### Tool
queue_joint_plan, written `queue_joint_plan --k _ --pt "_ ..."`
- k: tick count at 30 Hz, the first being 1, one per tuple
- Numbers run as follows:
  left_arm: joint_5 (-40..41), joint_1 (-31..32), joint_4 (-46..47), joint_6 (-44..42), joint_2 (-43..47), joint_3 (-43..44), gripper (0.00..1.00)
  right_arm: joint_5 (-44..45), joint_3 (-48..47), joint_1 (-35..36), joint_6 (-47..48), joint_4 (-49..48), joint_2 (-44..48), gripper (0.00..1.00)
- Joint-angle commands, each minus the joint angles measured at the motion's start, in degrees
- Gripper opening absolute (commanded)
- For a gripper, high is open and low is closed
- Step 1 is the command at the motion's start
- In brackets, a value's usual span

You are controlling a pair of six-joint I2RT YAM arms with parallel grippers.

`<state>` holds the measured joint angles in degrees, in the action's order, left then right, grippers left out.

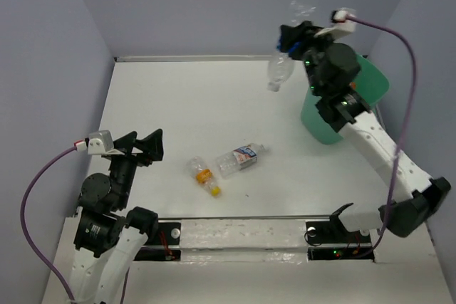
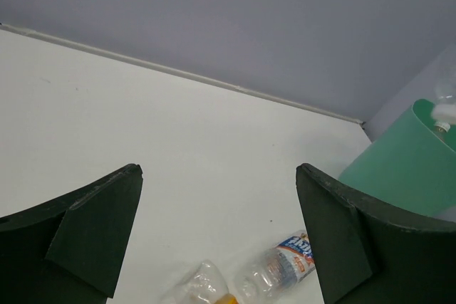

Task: Put the plastic bottles in the bin

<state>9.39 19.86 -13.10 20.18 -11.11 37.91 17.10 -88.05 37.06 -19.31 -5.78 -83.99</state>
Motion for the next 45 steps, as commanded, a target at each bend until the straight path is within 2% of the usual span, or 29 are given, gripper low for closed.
queue_joint_plan --k 1,3,6,9,16,19,24,26,29,34,35,37,38,40,41,45 --pt "-1.56 0.09 2.82 -0.94 0.66 0.23 0.99 17.68 7.97 -10.14 17.78 -3.09 10.85 0.46" --pt "-2.18 0.18 2.99 -0.94 0.57 0.23 0.99 20.86 9.47 -19.62 18.70 -3.89 12.00 0.46" --pt "-2.09 0.09 2.82 -1.03 0.13 0.23 0.99 18.41 10.18 -29.37 18.08 -4.59 11.57 0.46" --pt "-1.65 0.09 2.47 -0.94 -0.05 0.41 0.99 19.02 11.66 -32.04 18.52 -6.51 9.90 0.46" --pt "-1.74 0.09 2.56 -0.94 -0.66 0.23 0.99 18.58 17.91 -33.19 18.70 -14.08 4.54 0.47" --pt "-1.65 0.01 2.47 -0.85 -0.66 0.23 0.99 16.13 20.28 -33.19 18.52 -15.22 4.27 0.51" --pt "-1.74 -0.17 2.56 -0.94 -1.01 0.23 0.99 15.24 20.64 -33.19 15.80 -12.60 8.82 0.93" --pt "-1.92 -0.17 2.56 -0.85 -1.10 0.23 0.99 14.89 19.07 -33.19 14.58 -9.01 10.85 0.97" --pt "-2.00 -0.43 2.73 -0.94 -1.19 0.32 0.99 11.92 16.87 -33.19 11.76 -3.04 12.44 0.97" --pt "-2.01 -0.96 2.73 -1.02 -1.45 0.32 0.99 0.32 15.63 -26.95 8.33 4.54 16.04 0.89" --pt "-1.92 -1.13 2.65 -1.02 -1.54 0.23 0.99 -2.40 16.41 -21.56 7.89 5.59 16.74 0.87" --pt "-1.74 -1.40 2.64 -0.94 -1.98 0.32 0.99 -4.00 17.29 -15.03 7.19 10.34 16.75 0.83" --pt "-1.57 -1.49 2.64 -1.02 -2.07 0.32 0.99 -5.83 19.04 -8.21 6.22 11.31 16.57 0.81" --pt "-1.13 -1.75 2.56 -1.11 -2.68 0.50 0.99 -5.86 20.81 -1.41 5.60 12.72 14.82 0.80" --pt "-0.86 -1.84 2.47 -1.03 -2.68 0.50 0.99 -5.77 22.03 4.19 5.43 13.33 13.86 0.79" --pt "-0.34 -2.80 2.38 -1.02 -3.30 0.67 0.99 -6.21 21.34 15.74 4.81 14.83 5.44 0.80"
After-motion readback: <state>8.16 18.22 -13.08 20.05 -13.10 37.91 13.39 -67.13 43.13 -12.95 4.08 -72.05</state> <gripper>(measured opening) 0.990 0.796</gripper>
